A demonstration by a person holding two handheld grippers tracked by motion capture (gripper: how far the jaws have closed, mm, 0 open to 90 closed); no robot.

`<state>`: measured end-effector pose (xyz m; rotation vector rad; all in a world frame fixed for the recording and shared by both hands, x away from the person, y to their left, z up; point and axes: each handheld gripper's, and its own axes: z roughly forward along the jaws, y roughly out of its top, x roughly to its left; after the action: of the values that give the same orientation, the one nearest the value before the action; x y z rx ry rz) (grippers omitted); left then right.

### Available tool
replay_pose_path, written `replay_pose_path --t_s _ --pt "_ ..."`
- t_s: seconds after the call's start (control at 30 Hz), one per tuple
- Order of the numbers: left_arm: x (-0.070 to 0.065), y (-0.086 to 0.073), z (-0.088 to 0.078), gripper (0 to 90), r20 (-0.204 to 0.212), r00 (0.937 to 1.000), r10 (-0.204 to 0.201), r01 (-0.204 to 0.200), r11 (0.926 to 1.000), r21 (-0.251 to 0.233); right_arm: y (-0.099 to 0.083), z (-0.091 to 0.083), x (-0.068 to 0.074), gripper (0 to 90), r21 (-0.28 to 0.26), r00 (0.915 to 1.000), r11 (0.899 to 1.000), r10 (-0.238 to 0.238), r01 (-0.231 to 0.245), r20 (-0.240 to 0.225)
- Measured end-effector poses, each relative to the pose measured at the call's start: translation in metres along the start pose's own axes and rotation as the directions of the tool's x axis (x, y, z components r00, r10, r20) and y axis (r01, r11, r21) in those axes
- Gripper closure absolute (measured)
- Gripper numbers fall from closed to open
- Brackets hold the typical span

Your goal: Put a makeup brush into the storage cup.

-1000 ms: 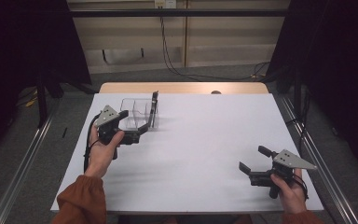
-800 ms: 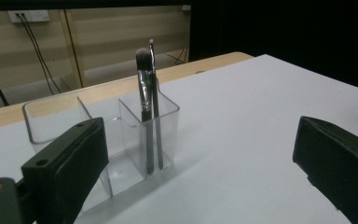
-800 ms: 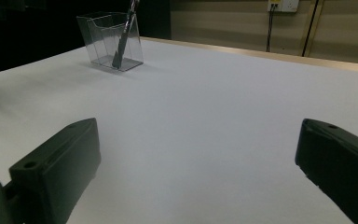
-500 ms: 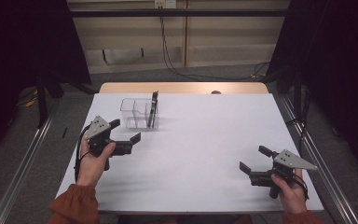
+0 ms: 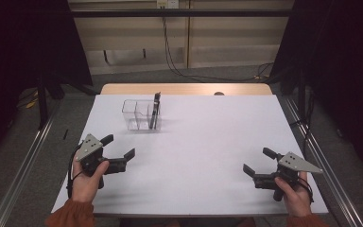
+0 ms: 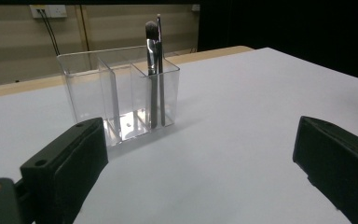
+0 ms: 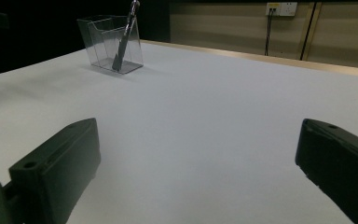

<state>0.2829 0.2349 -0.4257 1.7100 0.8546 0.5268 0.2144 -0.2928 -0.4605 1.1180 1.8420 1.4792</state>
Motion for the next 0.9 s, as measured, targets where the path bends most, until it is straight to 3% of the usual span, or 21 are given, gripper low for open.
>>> replay_pose_path --t_s 0.13,0.5,0.6,0.9 --pt "-0.002 -0.006 -0.008 2.5 0.005 0.9996 -0.028 0.028 0.9996 -0.001 0.0 0.0 0.0 0.0 0.002 1.0 1.0 0.004 -0.004 0.001" --pt "-0.009 -0.024 -0.028 2.5 -0.01 0.9999 -0.013 0.013 0.9999 0.001 0.0 0.0 0.001 0.0 -0.003 1.0 1.0 0.004 -0.004 0.007" --pt "-0.009 -0.027 -0.031 2.5 -0.007 0.9995 -0.032 0.032 0.9995 -0.004 0.0 -0.001 0.001 0.0 -0.006 0.9999 1.0 0.003 -0.003 0.01" --pt "-0.008 -0.029 -0.033 2.5 -0.016 0.9996 -0.023 0.023 0.9995 -0.022 -0.001 0.0 0.001 0.0 -0.007 0.9999 1.0 0.005 -0.005 0.015"
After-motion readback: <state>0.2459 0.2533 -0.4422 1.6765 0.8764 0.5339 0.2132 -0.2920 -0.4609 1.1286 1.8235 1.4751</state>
